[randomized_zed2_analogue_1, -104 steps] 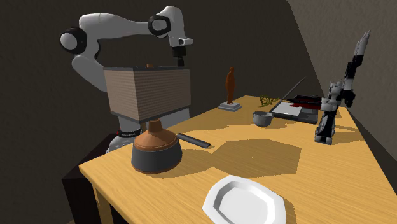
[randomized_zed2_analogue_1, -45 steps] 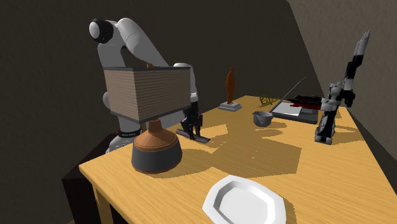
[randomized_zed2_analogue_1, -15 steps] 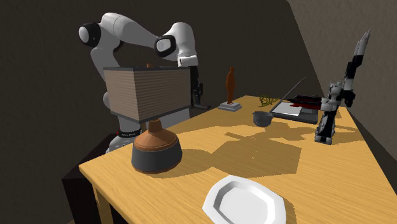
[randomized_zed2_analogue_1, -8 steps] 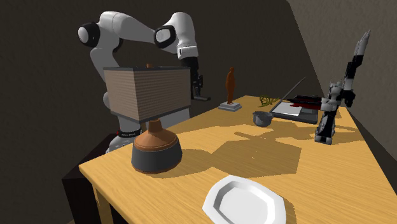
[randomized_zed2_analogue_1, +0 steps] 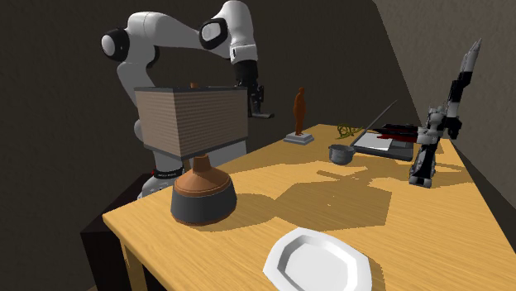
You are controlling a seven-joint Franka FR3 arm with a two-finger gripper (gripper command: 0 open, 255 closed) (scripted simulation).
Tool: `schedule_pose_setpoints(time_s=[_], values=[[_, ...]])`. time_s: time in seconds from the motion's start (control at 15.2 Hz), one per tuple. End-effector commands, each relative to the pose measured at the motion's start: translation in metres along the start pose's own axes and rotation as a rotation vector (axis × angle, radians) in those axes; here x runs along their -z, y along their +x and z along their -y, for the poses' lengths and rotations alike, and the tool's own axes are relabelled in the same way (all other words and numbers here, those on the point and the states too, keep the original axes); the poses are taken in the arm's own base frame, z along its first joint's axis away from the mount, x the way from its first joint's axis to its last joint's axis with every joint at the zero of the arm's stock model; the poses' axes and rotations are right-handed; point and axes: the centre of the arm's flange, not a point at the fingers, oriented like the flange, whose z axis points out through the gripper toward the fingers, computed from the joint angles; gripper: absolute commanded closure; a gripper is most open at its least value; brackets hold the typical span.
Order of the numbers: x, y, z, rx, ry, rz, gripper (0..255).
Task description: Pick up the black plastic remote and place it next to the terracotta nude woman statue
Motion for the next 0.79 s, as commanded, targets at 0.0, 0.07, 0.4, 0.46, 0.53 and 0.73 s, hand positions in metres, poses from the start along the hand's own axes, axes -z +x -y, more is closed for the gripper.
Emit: schedule_pose_setpoints(time_s=[0.0,0.07,0.4,0.46,0.53,0.73], values=[[0.012,0.002,0.000,0.000,0.000,0.000,255],[0.017,0.003,-0.001,0.000,0.000,0.000,255],[0.043,0.009,-0.001,0.000,0.000,0.000,255],[0.048,0.010,-0.002,0.000,0.000,0.000,255],[0.053,0.012,-0.002,0.000,0.000,0.000,255],[0.069,0.015,-0.002,0.000,0.000,0.000,255]])
